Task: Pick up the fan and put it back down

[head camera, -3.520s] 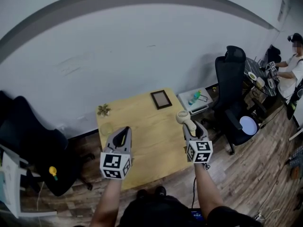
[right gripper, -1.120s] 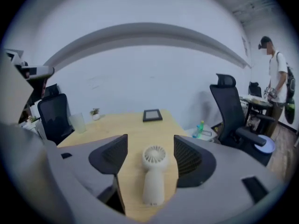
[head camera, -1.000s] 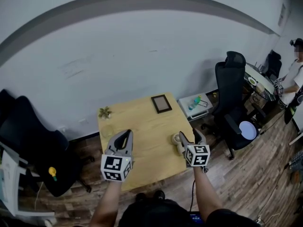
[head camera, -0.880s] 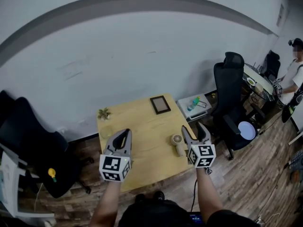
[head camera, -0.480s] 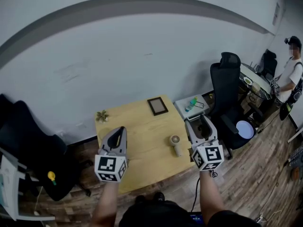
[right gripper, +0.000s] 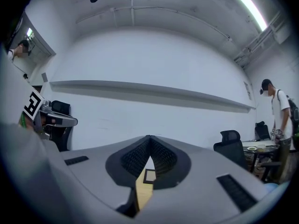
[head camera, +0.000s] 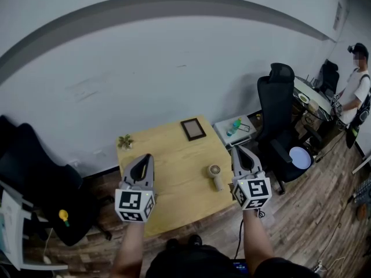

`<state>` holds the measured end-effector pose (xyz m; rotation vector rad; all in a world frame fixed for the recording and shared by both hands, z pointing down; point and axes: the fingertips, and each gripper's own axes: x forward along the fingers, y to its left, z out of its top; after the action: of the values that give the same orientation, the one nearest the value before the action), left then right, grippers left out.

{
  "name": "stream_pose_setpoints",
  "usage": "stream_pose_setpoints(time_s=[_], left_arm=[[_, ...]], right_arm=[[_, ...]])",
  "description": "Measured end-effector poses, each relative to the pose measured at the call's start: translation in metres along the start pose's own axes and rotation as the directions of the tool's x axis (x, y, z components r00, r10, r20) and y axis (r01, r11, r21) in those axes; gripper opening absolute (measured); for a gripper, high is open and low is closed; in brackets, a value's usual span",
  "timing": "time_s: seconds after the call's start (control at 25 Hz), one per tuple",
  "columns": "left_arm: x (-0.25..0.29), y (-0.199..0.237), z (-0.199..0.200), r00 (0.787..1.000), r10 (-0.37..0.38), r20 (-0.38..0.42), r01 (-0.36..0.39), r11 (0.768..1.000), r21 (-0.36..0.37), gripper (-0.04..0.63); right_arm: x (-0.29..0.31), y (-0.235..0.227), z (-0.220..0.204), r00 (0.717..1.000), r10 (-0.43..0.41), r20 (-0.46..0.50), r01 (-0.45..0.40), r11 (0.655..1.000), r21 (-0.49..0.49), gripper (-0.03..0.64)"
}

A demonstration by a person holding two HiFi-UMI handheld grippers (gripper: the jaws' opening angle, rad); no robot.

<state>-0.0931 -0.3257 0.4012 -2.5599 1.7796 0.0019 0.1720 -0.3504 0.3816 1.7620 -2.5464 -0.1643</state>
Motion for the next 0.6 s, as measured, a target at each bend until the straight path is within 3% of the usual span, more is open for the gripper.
stream_pose_setpoints(time_s=[0.6], left_arm=[[-0.003,0.002,-0.005,1.000,0.009,-0.001,-0.009,1.000,0.001,0.023]], right_arm=[[0.000,0.011,-0.005,0.999,0.046,-0.020,-0.046,0.999,-0.003,0.014]])
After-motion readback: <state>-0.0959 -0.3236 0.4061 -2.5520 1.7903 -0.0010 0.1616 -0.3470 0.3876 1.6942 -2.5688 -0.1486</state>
